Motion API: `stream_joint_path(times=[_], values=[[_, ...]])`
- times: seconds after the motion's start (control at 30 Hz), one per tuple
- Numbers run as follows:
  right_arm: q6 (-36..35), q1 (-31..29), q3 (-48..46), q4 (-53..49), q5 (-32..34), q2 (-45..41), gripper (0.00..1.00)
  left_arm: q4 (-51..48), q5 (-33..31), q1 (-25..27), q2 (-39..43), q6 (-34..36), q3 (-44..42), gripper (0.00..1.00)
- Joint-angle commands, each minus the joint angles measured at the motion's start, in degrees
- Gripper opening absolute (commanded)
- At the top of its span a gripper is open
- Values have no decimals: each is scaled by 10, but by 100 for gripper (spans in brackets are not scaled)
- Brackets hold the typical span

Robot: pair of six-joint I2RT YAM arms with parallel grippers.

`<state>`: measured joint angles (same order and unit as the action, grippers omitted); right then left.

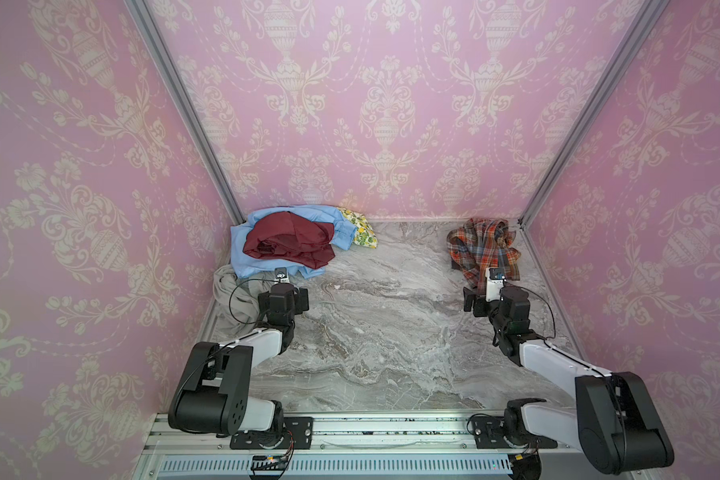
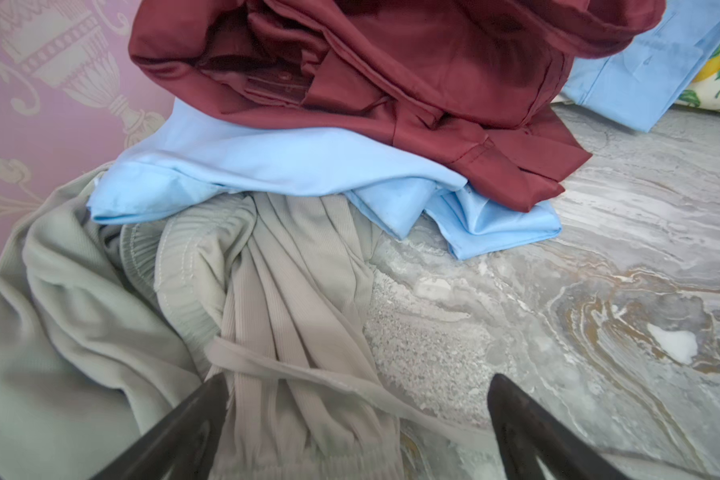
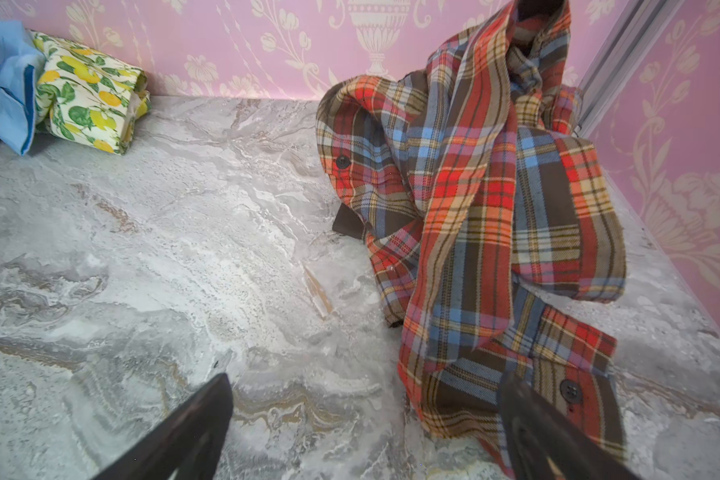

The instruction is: Pick out a specific cloth from the pile

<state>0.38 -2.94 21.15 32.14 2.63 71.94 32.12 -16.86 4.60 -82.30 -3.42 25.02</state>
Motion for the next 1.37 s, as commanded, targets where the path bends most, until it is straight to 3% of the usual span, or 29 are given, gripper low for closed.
stream_joint_path(times=[0.0, 0.13, 0.2, 0.33, 0.4, 1.07, 1.33], values=[[-6, -2, -12, 111, 14, 37, 100, 99, 26, -16, -22, 29, -14, 99], [-5, -3, -8, 178, 3, 108, 100, 127, 78, -52, -22, 13, -27, 99], [-5, -3, -7, 205, -2, 138, 100, 203, 79, -67, -55, -2, -52, 99], [5, 3, -10, 244, -4, 170, 100, 250, 113, -67, -114, 16, -43, 99], [13, 11, 0, 210, -8, 165, 100, 246, 117, -68, -111, 13, -43, 99], [15, 17, -3, 217, -18, 165, 100, 260, 115, -66, -113, 17, -47, 99], [19, 29, -3, 220, -55, 166, 100, 259, 115, -66, -113, 17, -48, 99]])
